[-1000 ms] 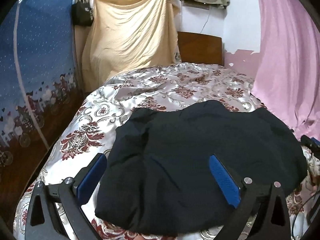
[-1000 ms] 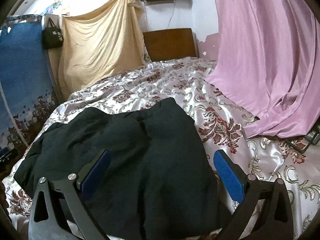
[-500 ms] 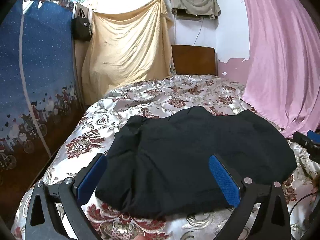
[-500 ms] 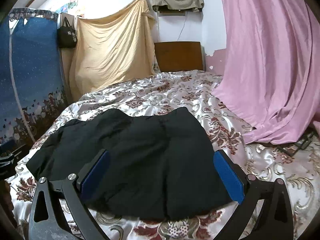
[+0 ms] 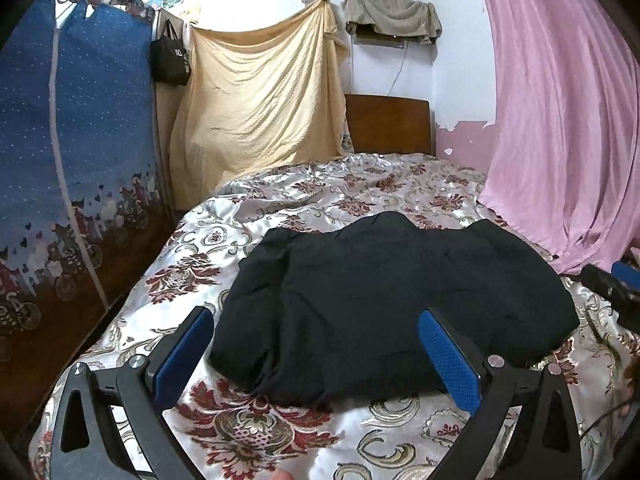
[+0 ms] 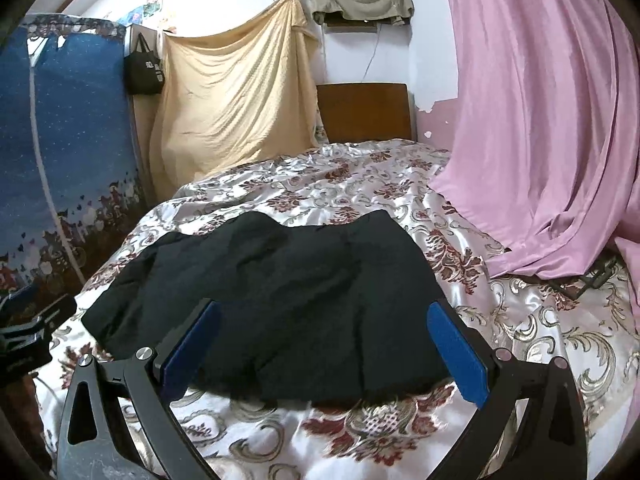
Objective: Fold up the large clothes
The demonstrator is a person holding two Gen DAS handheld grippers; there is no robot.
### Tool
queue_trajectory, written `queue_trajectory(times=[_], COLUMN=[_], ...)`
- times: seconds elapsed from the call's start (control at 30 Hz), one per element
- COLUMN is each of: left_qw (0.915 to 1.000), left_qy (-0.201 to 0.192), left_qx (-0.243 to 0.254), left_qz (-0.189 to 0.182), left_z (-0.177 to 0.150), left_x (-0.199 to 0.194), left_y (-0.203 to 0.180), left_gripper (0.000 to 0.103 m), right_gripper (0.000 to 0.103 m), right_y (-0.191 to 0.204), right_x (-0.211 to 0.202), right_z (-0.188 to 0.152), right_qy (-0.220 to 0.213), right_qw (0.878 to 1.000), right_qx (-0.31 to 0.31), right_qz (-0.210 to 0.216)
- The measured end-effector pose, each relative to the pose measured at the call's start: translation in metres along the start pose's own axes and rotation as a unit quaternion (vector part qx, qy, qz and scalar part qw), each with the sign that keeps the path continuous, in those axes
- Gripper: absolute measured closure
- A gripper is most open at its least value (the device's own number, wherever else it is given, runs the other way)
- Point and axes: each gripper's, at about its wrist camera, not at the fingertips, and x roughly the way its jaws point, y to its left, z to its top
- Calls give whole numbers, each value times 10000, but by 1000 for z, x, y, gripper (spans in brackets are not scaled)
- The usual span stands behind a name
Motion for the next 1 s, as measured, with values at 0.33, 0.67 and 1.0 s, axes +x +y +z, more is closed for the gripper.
queue_trajectory(times=[0.33, 0.67, 1.0], left_qw=[9996, 9990, 9985], left_qy=[-261, -405, -458], left_qx=[99, 104, 125], left_qz=[62, 179, 262], left_z=[-11, -30, -51], left_x=[-35, -59, -75], left_y=[3, 4, 8], left_gripper=[0, 0, 0], right_gripper=[1, 1, 1], right_y=[10, 19, 26], right_x=[-31, -59, -76], right_z=[-20, -41, -62], right_qy=[-169, -445, -508], right_qw=[9998, 9988, 9983], right_qx=[62, 88, 20], right_qz=[123, 208, 273])
